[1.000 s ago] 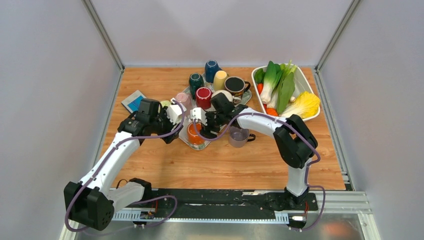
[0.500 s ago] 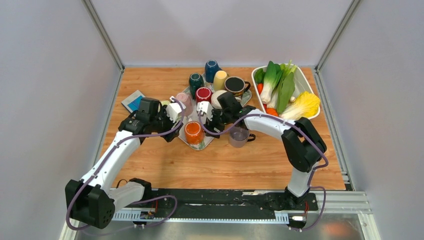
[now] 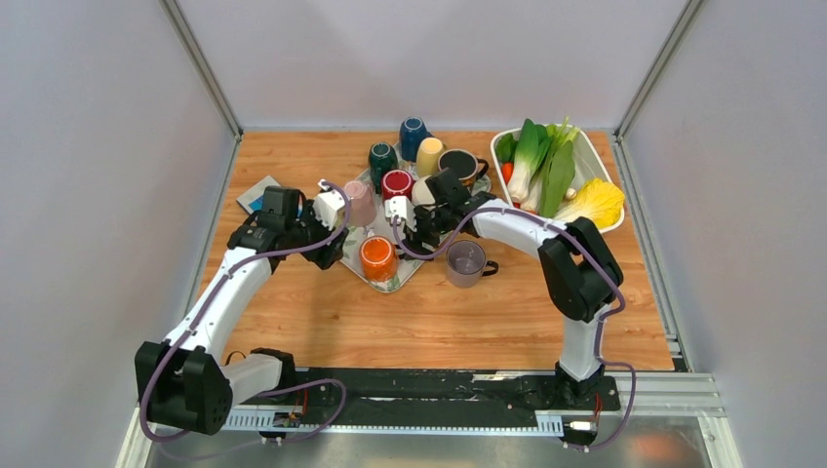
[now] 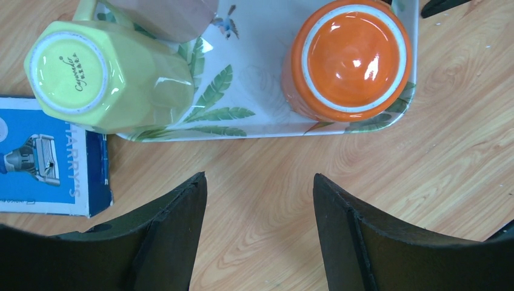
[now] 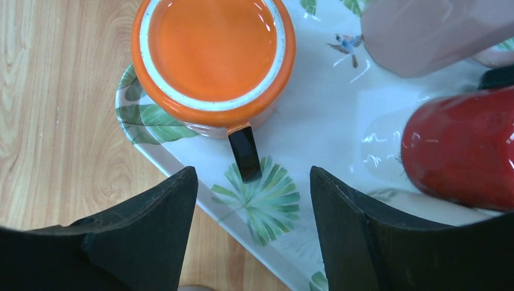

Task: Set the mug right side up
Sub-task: Turn over the cup on the tray.

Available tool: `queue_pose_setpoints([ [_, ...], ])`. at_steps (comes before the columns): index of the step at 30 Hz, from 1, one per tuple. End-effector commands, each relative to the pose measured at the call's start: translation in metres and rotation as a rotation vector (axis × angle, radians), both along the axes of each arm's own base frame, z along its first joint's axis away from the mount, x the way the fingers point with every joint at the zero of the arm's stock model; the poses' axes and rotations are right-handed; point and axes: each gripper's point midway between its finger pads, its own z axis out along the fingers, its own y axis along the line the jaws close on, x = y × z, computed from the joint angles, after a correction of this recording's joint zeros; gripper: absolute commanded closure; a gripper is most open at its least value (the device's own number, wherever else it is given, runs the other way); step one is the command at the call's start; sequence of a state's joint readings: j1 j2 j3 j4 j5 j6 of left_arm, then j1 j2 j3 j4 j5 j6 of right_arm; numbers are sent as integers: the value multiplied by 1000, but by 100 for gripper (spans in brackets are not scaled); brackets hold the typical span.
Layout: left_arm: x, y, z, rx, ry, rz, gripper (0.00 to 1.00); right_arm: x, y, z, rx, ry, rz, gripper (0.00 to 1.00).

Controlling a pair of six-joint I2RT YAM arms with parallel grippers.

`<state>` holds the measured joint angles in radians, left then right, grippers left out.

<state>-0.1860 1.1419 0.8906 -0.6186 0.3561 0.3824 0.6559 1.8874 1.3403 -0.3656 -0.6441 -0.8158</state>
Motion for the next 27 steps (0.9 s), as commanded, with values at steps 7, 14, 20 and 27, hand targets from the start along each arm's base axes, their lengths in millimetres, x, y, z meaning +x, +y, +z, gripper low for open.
queue_pose_setpoints([
  [7, 0, 0, 7, -82, -1, 37, 28, 3, 18, -13, 0, -2, 111, 37],
  [14, -1, 3, 7, -84, -12, 44, 29, -7, 22, -33, -36, 13, 137, 43],
  [20, -5, 6, 5, -72, -14, 39, 29, -11, 25, -42, -48, 32, 141, 45],
  [27, -8, 4, 4, -77, -14, 20, 30, -14, 25, -54, -77, 39, 133, 49],
])
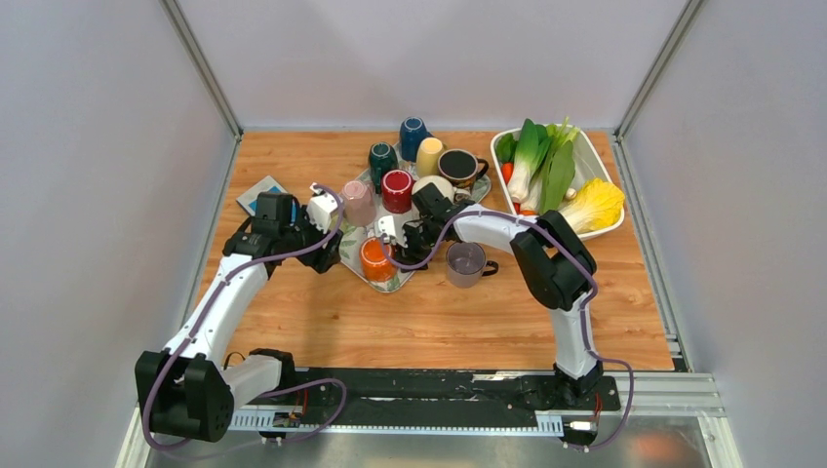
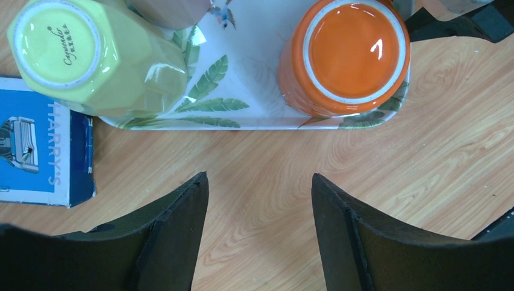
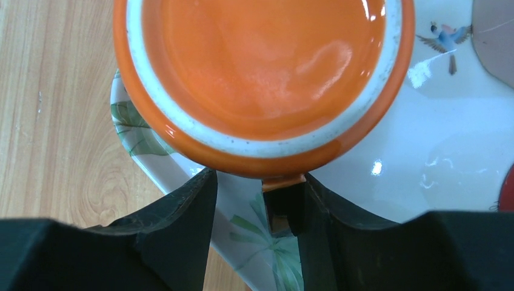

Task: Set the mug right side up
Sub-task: Turn over the cup on the tray.

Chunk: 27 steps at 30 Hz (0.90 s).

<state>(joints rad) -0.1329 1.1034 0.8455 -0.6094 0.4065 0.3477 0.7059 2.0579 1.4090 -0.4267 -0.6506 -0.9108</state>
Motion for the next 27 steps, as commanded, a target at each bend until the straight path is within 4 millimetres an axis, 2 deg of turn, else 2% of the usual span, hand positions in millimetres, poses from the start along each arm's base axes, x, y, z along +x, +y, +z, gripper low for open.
queue_pose_setpoints([
  [1, 0, -2, 8, -18, -37, -27, 30, 1, 9, 5, 22, -14, 15, 50],
  [6, 0, -3, 7, -19, -35, -31, 30, -3, 6, 0, 12, -8, 0, 55],
  [14, 2, -6, 7, -24, -45, -56, 31, 1, 9, 1, 23, 30, -92, 71],
  [18, 0, -10, 10, -23, -73, -122, 31, -6, 12, 12, 55, 67, -98, 87],
  [21, -2, -13, 8, -30, -136, -160, 31, -9, 14, 22, 82, 83, -95, 95],
  [24, 5, -18, 10, -47, -246, -181, 32, -15, 16, 27, 105, 116, -92, 100],
  [27, 0, -22, 5, -43, -317, -219, 32, -16, 19, 37, 136, 155, -98, 100],
])
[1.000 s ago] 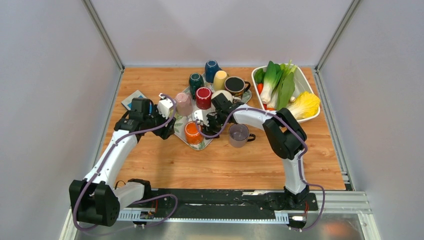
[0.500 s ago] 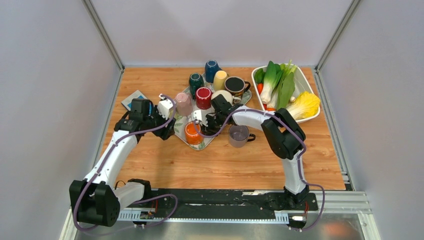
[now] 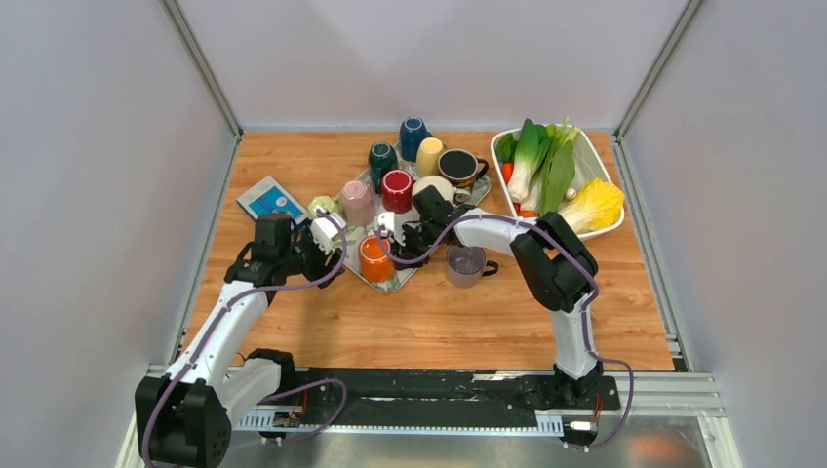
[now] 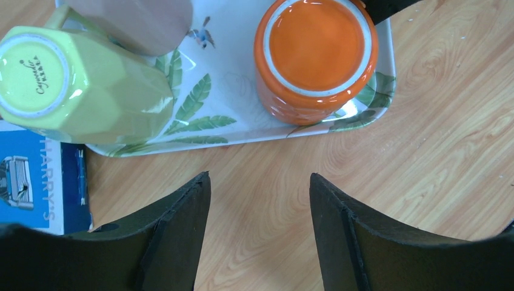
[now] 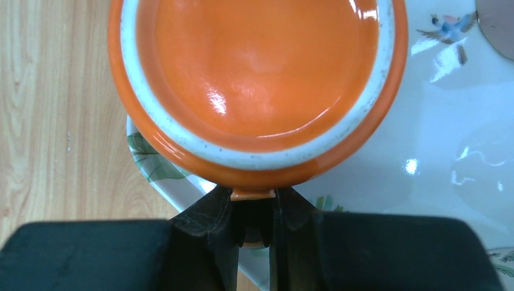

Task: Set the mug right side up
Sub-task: Turn over the cup on the tray.

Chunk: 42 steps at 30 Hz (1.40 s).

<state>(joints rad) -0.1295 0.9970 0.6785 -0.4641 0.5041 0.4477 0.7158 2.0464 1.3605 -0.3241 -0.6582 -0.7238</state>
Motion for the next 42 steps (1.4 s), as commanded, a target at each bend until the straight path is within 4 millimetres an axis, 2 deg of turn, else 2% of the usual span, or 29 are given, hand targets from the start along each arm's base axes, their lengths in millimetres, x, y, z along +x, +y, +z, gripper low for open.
queue_pose_setpoints([
  [1, 10, -12, 19, -20, -221, -98, 32, -7, 12, 42, 119, 70, 1, 100],
  [4, 8, -15, 25, 3, -307, -127, 25, -1, 15, 68, 193, 141, -14, 100],
  [6, 10, -13, 38, 25, -407, -120, 23, 6, 17, 89, 249, 198, -25, 100],
  [8, 17, -12, 62, 52, -574, -100, 21, 13, 17, 107, 293, 251, -38, 100],
  [9, 15, -11, 65, 63, -623, -95, 20, 14, 16, 114, 312, 280, -40, 100],
  [10, 19, -11, 79, 95, -716, -99, 19, 18, 14, 121, 328, 307, -49, 100],
  [15, 20, -19, 97, 183, -887, -150, 18, 31, 0, 145, 411, 461, -68, 100],
  [17, 22, -24, 101, 219, -946, -174, 18, 31, -6, 161, 475, 543, -51, 100],
  [18, 26, -23, 107, 249, -991, -167, 18, 29, -8, 172, 495, 651, -57, 100],
  [21, 33, -24, 123, 308, -1086, -146, 18, 24, -11, 187, 491, 854, -26, 100],
  [25, 45, -24, 151, 348, -1195, -84, 18, 21, -8, 187, 411, 980, 25, 100],
  [26, 50, -26, 149, 362, -1195, -85, 18, 18, -7, 187, 403, 993, 31, 100],
  [27, 52, -24, 159, 382, -1237, -64, 18, 17, -6, 186, 398, 1001, 31, 100],
  [28, 57, -25, 155, 397, -1235, -65, 18, 15, -5, 185, 396, 1001, 35, 100],
  [29, 59, -24, 164, 414, -1274, -41, 18, 14, -5, 185, 395, 1000, 41, 100],
  [34, 79, -25, 166, 479, -1289, -13, 19, 12, -5, 186, 394, 997, 49, 100],
  [37, 83, -29, 166, 479, -1312, -26, 20, 12, -5, 186, 392, 1001, 47, 100],
  [39, 83, -34, 164, 476, -1319, -50, 28, 13, -5, 184, 387, 1010, 43, 100],
  [40, 83, -37, 161, 485, -1322, -68, 38, 13, -5, 182, 383, 1019, 41, 100],
  [42, 81, -42, 158, 506, -1345, -104, 48, 14, -4, 180, 378, 1028, 39, 100],
])
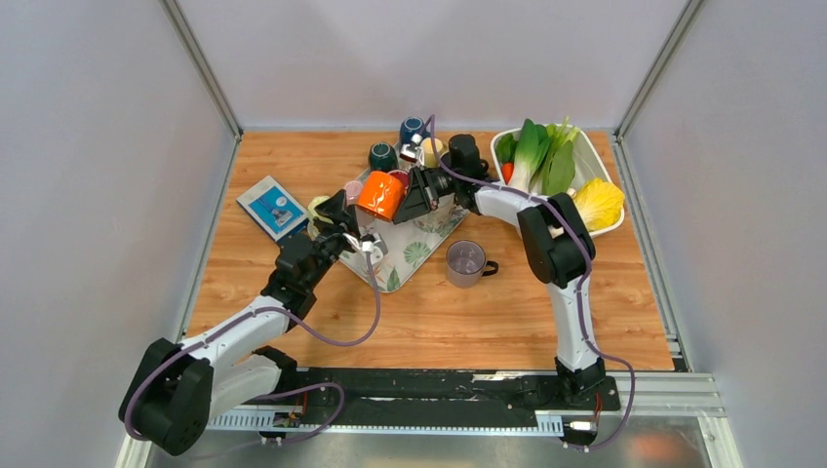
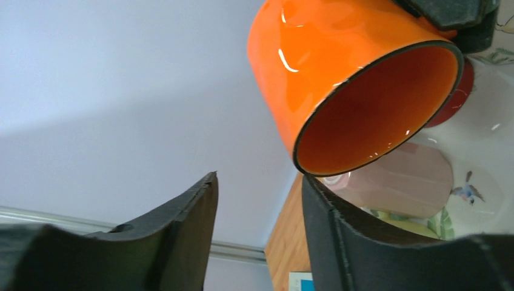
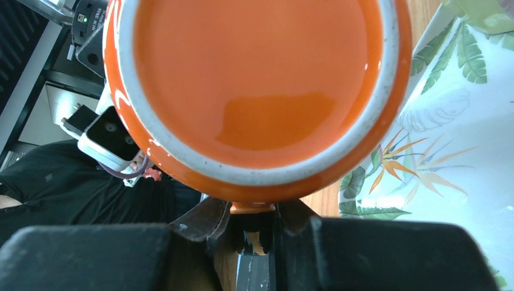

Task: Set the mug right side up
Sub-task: Turn over the cup on the tray.

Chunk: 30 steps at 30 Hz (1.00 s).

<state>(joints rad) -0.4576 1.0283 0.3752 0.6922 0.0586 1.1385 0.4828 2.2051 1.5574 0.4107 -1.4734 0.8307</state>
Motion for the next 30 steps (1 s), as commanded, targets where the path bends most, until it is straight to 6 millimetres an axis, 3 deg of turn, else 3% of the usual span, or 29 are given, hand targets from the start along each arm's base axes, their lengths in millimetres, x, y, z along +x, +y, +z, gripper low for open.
queue_pose_setpoints([
  [1, -2, -11, 49, 15, -201, -46, 49, -12, 1, 23, 53, -70, 106, 99],
  [4, -7, -21, 47, 70, -253, -96, 49, -12, 3, 22, 50, -60, 122, 98],
  [7, -4, -24, 46, 83, -267, -96, 40, -13, 4, 22, 51, -63, 127, 99],
  [13, -6, -23, 66, -42, -248, -97, 31, -10, 1, 25, 58, -81, 104, 99],
  [14, -7, -25, 56, -43, -188, -113, 31, -9, 0, 26, 58, -83, 97, 99],
  [15, -12, -24, 62, -52, -188, -119, 31, -8, 0, 26, 58, -84, 91, 100],
  [16, -14, -24, 51, -48, -129, -123, 31, -8, -1, 26, 59, -86, 87, 100],
  [20, -37, -12, 51, -64, -103, -125, 30, -8, -2, 28, 64, -98, 80, 100],
  [24, -51, -16, 39, -67, -69, -183, 30, -8, -1, 28, 66, -102, 78, 100],
  [30, -37, -27, 36, -82, -43, -194, 32, -12, 0, 30, 71, -110, 96, 100],
])
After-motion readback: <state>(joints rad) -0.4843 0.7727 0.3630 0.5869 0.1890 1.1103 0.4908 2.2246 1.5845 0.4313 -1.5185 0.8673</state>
